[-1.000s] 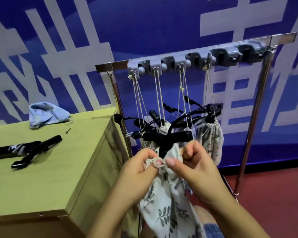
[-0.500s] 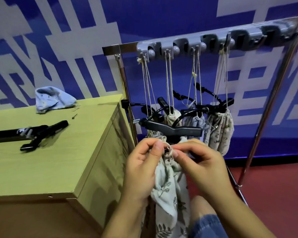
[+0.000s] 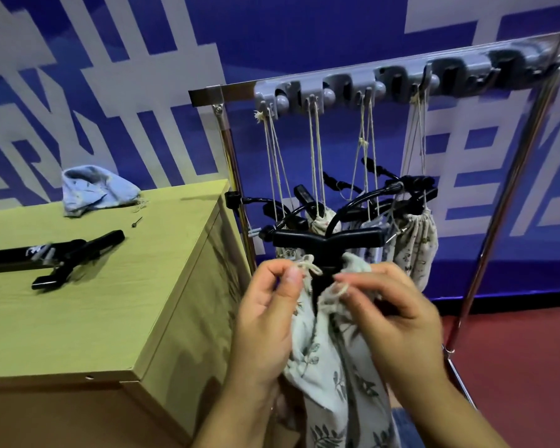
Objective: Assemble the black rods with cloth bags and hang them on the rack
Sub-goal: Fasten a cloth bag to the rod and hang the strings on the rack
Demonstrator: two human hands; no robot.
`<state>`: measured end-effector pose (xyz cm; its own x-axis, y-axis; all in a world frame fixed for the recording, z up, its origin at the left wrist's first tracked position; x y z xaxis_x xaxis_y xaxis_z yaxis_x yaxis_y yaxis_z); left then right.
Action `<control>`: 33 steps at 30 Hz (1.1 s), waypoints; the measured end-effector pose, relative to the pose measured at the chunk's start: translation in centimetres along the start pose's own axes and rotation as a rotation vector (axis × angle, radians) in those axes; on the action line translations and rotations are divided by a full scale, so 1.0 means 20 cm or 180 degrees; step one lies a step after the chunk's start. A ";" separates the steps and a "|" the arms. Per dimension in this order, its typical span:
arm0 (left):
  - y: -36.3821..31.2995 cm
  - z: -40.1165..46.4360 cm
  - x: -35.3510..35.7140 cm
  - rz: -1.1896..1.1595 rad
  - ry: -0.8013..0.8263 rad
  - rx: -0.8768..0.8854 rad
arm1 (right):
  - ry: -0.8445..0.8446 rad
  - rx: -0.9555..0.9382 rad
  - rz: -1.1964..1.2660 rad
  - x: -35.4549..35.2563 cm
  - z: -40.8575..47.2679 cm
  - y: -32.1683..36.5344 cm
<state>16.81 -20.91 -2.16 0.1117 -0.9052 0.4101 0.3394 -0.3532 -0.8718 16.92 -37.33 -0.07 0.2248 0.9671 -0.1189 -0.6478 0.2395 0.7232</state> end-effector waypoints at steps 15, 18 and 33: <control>-0.13 0.15 -0.39 -0.1996 0.0074 -0.0772 | -0.1534 0.1816 0.1413 -0.47 0.14 -0.43; -0.16 0.15 -0.48 -0.1887 -0.0226 -0.0582 | -0.1043 0.2541 0.2335 -0.35 0.16 -0.51; -0.37 0.23 -0.75 -0.0740 -0.1373 0.1144 | -0.1687 0.3251 0.2925 -0.53 0.23 -0.77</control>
<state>16.94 -3.59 -0.71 0.3397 -0.6098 0.7160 0.6860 -0.3601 -0.6322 28.00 -51.59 -6.83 0.4078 0.5454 0.7323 0.0256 -0.8085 0.5879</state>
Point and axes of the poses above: each hand's wrist, its own z-axis towards the middle knuckle, its own x-axis out of the palm, y = z × x, the point moved 10 cm from there along z, towards the middle knuckle, and after that the axes turned 13 degrees about -z, right-handed, at the moved point
